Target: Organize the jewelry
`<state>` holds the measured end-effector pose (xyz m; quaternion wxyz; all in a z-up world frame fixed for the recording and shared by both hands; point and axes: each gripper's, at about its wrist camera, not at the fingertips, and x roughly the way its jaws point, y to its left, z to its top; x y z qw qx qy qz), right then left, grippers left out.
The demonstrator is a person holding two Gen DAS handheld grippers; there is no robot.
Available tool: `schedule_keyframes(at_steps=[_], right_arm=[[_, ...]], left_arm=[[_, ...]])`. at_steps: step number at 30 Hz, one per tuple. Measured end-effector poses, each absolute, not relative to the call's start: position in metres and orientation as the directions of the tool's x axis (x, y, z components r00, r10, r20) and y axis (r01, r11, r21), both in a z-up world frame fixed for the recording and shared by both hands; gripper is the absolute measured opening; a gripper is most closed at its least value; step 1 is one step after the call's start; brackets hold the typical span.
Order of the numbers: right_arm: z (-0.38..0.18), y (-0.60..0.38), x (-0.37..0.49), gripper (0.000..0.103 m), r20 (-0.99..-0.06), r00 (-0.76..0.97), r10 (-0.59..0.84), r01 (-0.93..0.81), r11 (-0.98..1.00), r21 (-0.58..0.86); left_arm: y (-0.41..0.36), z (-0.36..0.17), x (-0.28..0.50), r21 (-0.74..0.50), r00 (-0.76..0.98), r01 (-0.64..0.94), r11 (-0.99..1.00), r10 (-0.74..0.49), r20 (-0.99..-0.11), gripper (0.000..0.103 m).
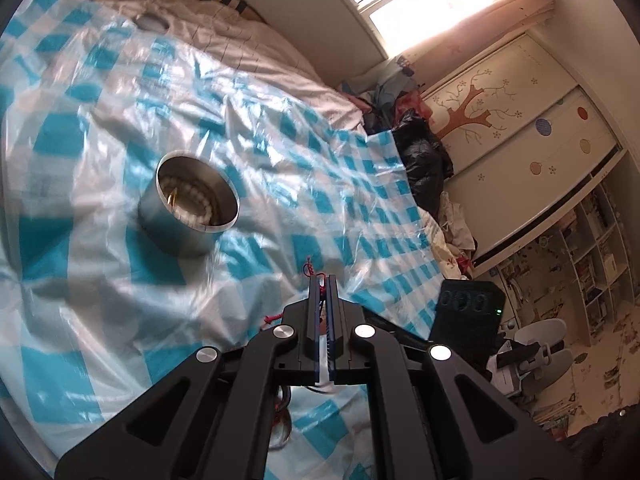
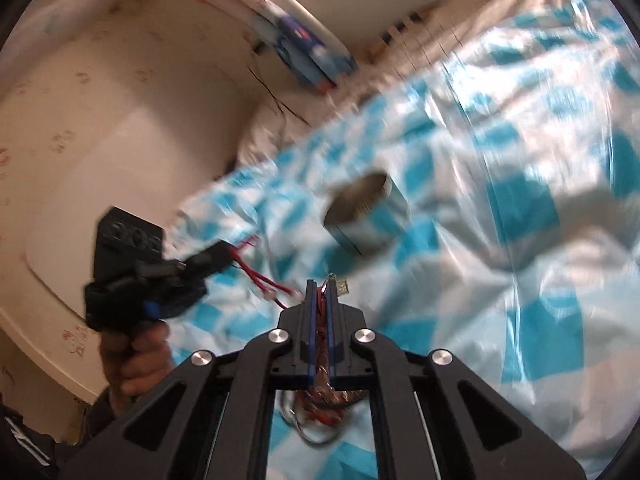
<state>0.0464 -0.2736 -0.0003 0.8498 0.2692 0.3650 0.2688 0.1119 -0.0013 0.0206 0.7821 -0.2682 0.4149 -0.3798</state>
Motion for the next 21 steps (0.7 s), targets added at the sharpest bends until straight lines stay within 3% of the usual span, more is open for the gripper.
schedule_keyframes(at_steps=[11, 13, 15, 16, 21], right_arm=[[0.024, -0.272, 0.114, 0.005, -0.482, 0.622, 0.618, -0.265, 0.745, 0.613], [0.023, -0.268, 0.127, 0.005, -0.493, 0.623, 0.608, -0.259, 0.754, 0.603], [0.019, -0.264, 0.143, 0.005, -0.505, 0.62, 0.601, -0.25, 0.761, 0.599], [0.018, -0.262, 0.151, 0.005, -0.511, 0.619, 0.596, -0.245, 0.765, 0.596], [0.01, -0.249, 0.184, 0.005, -0.53, 0.611, 0.588, -0.24, 0.776, 0.584]], left_arm=[[-0.019, 0.034, 0.18, -0.681, 0.417, 0.396, 0.616, -0.781, -0.464, 0.002], [-0.026, 0.025, 0.197, -0.607, 0.454, 0.372, 0.702, -0.708, -0.541, 0.003], [-0.032, 0.003, 0.219, -0.425, 0.513, 0.28, 0.861, -0.508, -0.692, 0.003], [-0.033, -0.003, 0.222, -0.373, 0.524, 0.26, 0.891, -0.454, -0.72, 0.003], [-0.025, -0.016, 0.225, -0.324, 0.521, 0.25, 0.912, -0.409, -0.749, 0.007]])
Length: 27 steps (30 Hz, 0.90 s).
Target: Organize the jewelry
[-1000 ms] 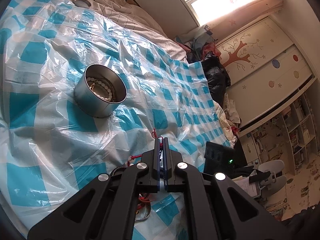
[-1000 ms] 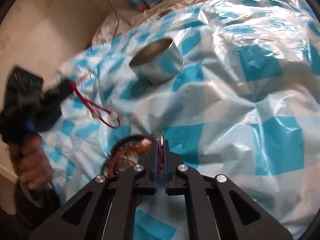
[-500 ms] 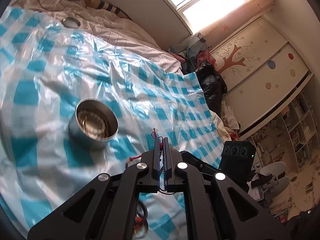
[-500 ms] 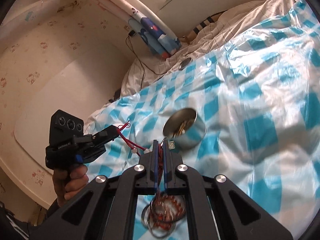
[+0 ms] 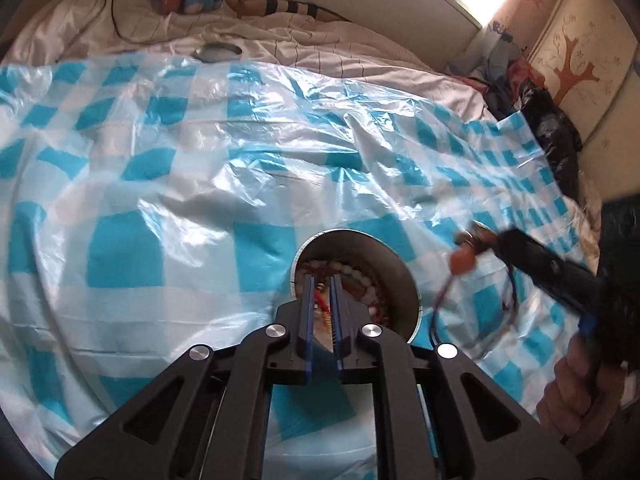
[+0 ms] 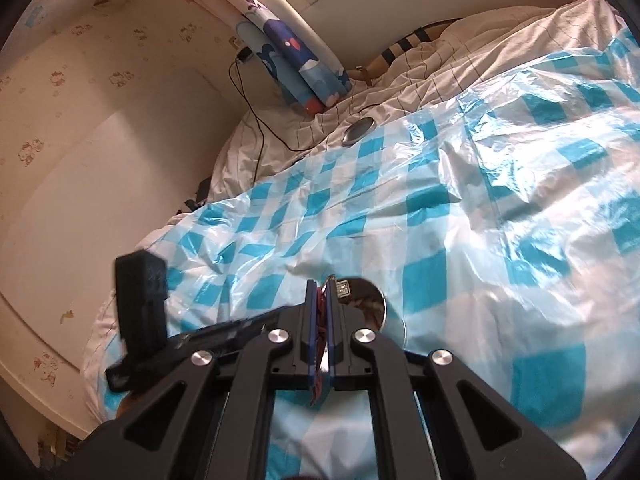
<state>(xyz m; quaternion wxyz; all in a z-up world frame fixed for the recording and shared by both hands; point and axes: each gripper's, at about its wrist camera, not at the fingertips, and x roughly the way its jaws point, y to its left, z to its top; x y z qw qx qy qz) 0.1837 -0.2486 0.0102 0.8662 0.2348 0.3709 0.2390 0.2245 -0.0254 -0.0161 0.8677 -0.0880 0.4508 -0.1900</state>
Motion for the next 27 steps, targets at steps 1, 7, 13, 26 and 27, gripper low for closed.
schedule_keyframes(at_steps=[1, 7, 13, 26, 27], right_arm=[[0.008, -0.246, 0.188, 0.005, -0.532, 0.609, 0.588, -0.237, 0.776, 0.585], [-0.004, -0.228, 0.209, 0.006, -0.55, 0.589, 0.592, -0.227, 0.774, 0.591], [-0.026, -0.23, 0.201, 0.042, -0.668, 0.563, 0.487, -0.135, 0.852, 0.506], [-0.04, -0.299, 0.036, 0.055, -0.681, 0.573, 0.456, 0.037, 0.816, 0.577], [-0.04, -0.3, 0.033, 0.055, -0.677, 0.576, 0.459, 0.043, 0.81, 0.585]], left_arm=[[-0.023, -0.014, 0.224, -0.328, 0.526, 0.247, 0.912, -0.411, -0.744, 0.008], [-0.007, -0.006, 0.216, -0.331, 0.56, 0.195, 0.923, -0.382, -0.735, 0.028], [0.009, 0.001, 0.187, -0.319, 0.571, 0.158, 0.935, -0.35, -0.743, 0.044], [-0.022, -0.035, 0.099, -0.405, 0.371, 0.23, 0.885, -0.464, -0.804, 0.054], [-0.028, -0.037, 0.096, -0.392, 0.359, 0.246, 0.886, -0.459, -0.812, 0.054]])
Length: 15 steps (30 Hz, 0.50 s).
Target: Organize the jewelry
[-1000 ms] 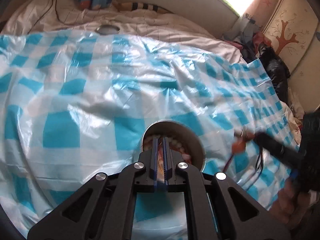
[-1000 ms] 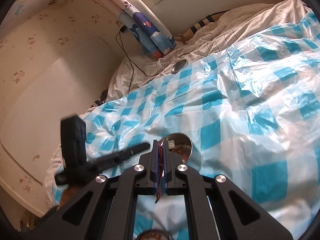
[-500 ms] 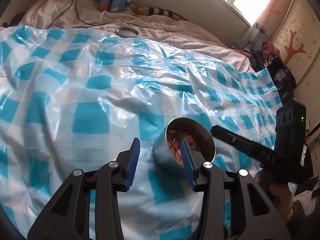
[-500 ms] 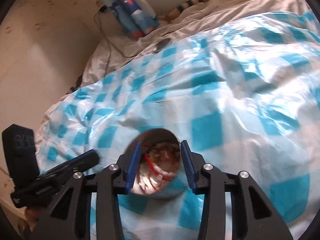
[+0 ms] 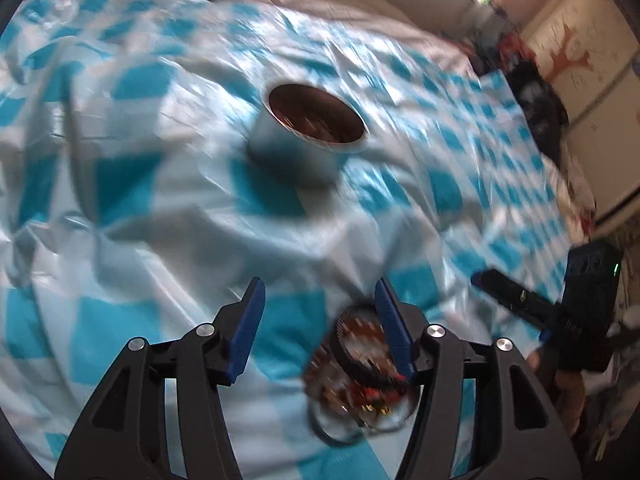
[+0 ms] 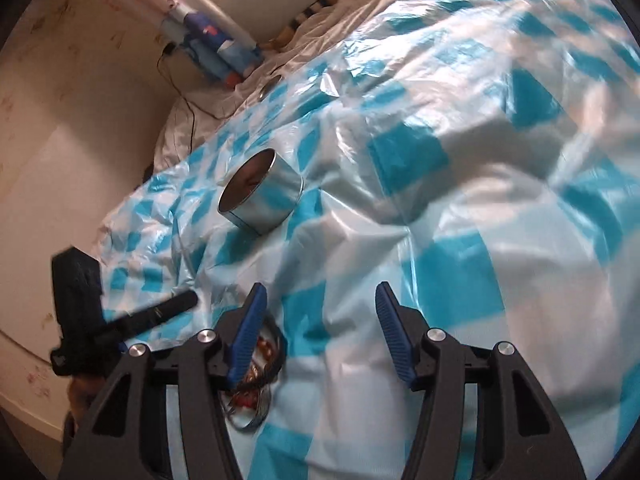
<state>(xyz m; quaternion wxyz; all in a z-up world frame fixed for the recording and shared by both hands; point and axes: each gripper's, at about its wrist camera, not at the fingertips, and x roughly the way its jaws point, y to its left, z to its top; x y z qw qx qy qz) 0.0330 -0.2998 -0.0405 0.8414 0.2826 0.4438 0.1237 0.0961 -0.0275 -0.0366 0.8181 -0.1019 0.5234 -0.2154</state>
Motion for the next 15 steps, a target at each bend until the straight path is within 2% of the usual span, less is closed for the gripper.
schedule_keyframes(at_steps=[5, 8, 15], right_arm=[[-0.033, -0.281, 0.034, 0.056, -0.678, 0.577, 0.456, -0.011, 0.834, 0.552], [-0.033, -0.27, 0.032, 0.06, -0.683, 0.569, 0.458, -0.037, 0.844, 0.535], [-0.041, -0.275, 0.04, 0.06, -0.689, 0.558, 0.463, -0.012, 0.834, 0.552]], left_arm=[[-0.043, -0.045, 0.086, -0.365, 0.313, 0.273, 0.89, -0.441, -0.841, 0.055], [-0.05, -0.049, 0.086, -0.351, 0.297, 0.283, 0.893, -0.429, -0.853, 0.055], [-0.059, -0.055, 0.09, -0.321, 0.281, 0.301, 0.898, -0.405, -0.87, 0.056]])
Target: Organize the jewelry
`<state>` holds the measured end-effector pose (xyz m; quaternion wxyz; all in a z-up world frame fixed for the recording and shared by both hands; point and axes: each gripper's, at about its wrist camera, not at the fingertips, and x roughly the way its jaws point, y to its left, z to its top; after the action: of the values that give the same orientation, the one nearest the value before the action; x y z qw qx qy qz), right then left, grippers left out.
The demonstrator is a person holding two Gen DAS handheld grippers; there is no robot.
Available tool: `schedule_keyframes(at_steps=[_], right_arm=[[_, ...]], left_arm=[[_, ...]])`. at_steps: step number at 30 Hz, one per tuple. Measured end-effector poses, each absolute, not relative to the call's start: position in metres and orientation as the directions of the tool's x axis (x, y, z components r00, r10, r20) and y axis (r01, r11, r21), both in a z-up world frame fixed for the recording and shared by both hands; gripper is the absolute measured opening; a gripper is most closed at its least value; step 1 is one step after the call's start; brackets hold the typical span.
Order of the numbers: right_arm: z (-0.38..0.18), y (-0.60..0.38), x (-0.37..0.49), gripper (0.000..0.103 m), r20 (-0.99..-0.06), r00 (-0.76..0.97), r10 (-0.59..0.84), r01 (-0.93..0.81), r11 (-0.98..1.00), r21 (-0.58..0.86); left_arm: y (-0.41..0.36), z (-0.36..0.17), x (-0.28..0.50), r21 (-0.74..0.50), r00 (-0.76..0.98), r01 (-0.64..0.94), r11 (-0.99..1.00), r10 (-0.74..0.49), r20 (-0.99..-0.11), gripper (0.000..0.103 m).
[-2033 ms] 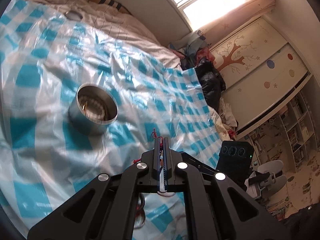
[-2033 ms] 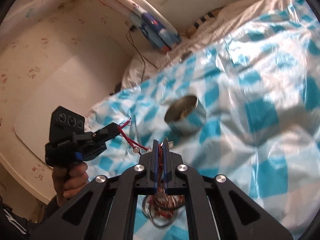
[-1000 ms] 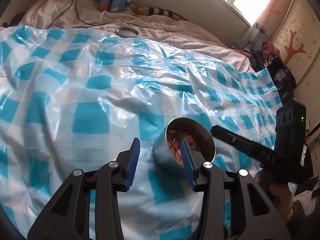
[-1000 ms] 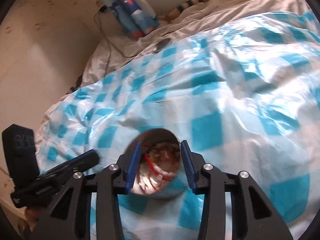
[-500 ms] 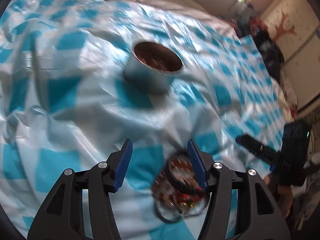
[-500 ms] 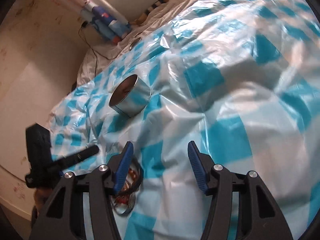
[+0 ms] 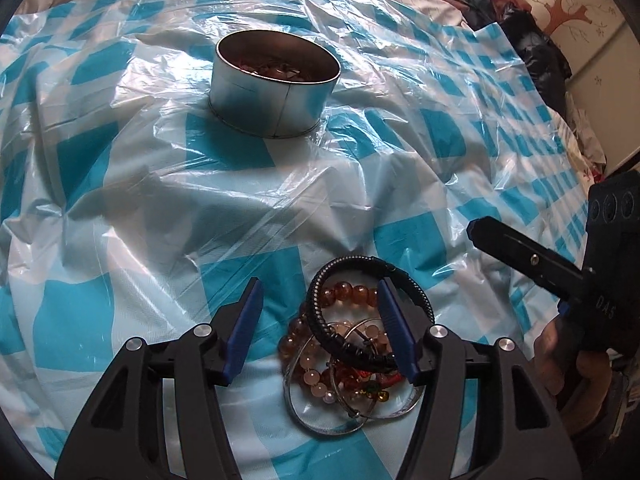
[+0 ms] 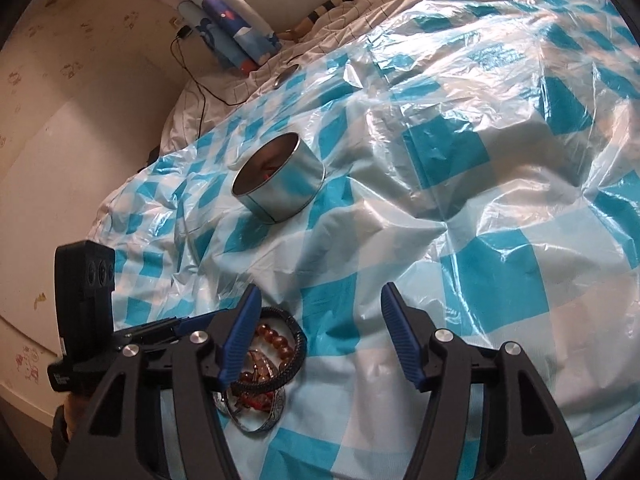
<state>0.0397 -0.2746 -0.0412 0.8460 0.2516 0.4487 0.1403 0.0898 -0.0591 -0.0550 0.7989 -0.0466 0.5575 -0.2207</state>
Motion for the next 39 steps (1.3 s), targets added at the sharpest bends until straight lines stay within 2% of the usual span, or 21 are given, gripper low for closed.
schedule_keyframes(at_steps=[14, 27, 28, 31, 34, 39], right_arm=[[-0.045, -0.272, 0.044, 0.062, -0.692, 0.541, 0.479, -0.008, 0.825, 0.565], [-0.046, -0.272, 0.044, 0.064, -0.692, 0.54, 0.479, -0.006, 0.825, 0.566], [-0.046, -0.272, 0.044, 0.064, -0.692, 0.54, 0.479, -0.006, 0.824, 0.566], [-0.046, -0.272, 0.044, 0.064, -0.692, 0.541, 0.479, -0.006, 0.824, 0.566], [-0.046, -0.272, 0.044, 0.064, -0.691, 0.541, 0.479, -0.006, 0.824, 0.567], [-0.046, -0.273, 0.044, 0.064, -0.691, 0.541, 0.479, -0.006, 0.824, 0.567]], left_arm=[[-0.074, -0.054, 0.086, -0.225, 0.311, 0.347, 0.911, -0.338, -0.889, 0.06], [-0.073, -0.053, 0.085, -0.239, 0.313, 0.351, 0.905, -0.354, -0.881, 0.06], [-0.072, -0.052, 0.085, -0.251, 0.314, 0.351, 0.902, -0.365, -0.876, 0.056], [-0.071, -0.052, 0.086, -0.271, 0.309, 0.357, 0.894, -0.387, -0.869, 0.025], [-0.07, -0.049, 0.085, -0.252, 0.333, 0.373, 0.893, -0.383, -0.862, 0.008], [-0.065, -0.039, 0.084, -0.267, 0.365, 0.383, 0.884, -0.41, -0.836, 0.007]])
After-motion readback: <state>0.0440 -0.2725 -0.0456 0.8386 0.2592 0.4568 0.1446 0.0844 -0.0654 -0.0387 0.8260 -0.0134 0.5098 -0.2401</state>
